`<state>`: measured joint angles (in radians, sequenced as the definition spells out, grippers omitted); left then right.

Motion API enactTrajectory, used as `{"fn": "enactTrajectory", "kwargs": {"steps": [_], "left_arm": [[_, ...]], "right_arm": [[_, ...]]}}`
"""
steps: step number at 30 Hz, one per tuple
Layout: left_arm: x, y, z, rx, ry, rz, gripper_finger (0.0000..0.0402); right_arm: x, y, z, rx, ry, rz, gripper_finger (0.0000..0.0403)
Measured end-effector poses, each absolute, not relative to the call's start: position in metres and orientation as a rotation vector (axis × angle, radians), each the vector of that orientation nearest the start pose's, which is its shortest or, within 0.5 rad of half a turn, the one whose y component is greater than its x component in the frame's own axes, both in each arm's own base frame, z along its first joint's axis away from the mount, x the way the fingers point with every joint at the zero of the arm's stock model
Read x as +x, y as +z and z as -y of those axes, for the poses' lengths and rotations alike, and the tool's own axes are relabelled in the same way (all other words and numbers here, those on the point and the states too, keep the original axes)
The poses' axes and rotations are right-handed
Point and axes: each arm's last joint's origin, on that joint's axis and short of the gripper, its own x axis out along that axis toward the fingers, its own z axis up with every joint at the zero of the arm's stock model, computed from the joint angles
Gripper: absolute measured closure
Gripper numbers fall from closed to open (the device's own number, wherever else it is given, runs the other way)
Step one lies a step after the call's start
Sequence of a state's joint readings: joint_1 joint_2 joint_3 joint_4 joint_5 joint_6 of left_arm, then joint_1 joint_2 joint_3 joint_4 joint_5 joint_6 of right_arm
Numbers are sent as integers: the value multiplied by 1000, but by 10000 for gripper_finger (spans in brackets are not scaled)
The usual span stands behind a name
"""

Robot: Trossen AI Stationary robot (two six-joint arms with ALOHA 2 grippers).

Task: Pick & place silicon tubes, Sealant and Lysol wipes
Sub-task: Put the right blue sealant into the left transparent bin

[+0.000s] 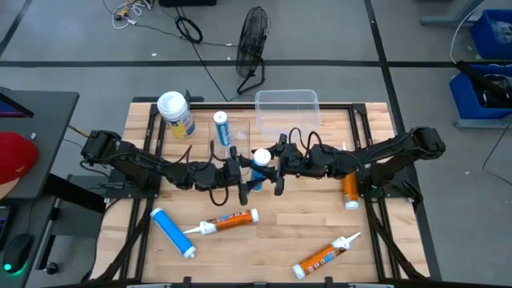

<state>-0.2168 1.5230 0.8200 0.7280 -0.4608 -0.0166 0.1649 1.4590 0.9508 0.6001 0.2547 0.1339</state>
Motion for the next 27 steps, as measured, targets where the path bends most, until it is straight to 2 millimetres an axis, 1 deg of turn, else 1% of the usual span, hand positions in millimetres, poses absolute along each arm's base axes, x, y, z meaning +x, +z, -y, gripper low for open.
{"fn": "enactTrajectory", "kwargs": {"steps": [6, 12, 14, 19, 23, 25, 27], "left_arm": [[324, 264, 50, -110, 172, 97, 148], [325, 262, 44, -138, 151, 85, 148], [325, 262, 43, -136, 152, 80, 154], [325, 261, 43, -121, 152, 75, 183], [325, 261, 44, -113, 152, 73, 183], [325, 261, 44, -108, 147, 72, 183], [325, 260, 44, -84, 153, 60, 183]], "right_arm": [[327, 303, -48, 131, -104, 56, 197], [326, 307, -49, 103, -112, 95, 197], [326, 305, -49, 106, -113, 74, 197], [326, 303, -49, 119, -118, 55, 200], [326, 302, -49, 120, -118, 53, 199], [326, 302, -49, 124, -112, 53, 182], [326, 303, -50, 131, -111, 58, 151]]}}
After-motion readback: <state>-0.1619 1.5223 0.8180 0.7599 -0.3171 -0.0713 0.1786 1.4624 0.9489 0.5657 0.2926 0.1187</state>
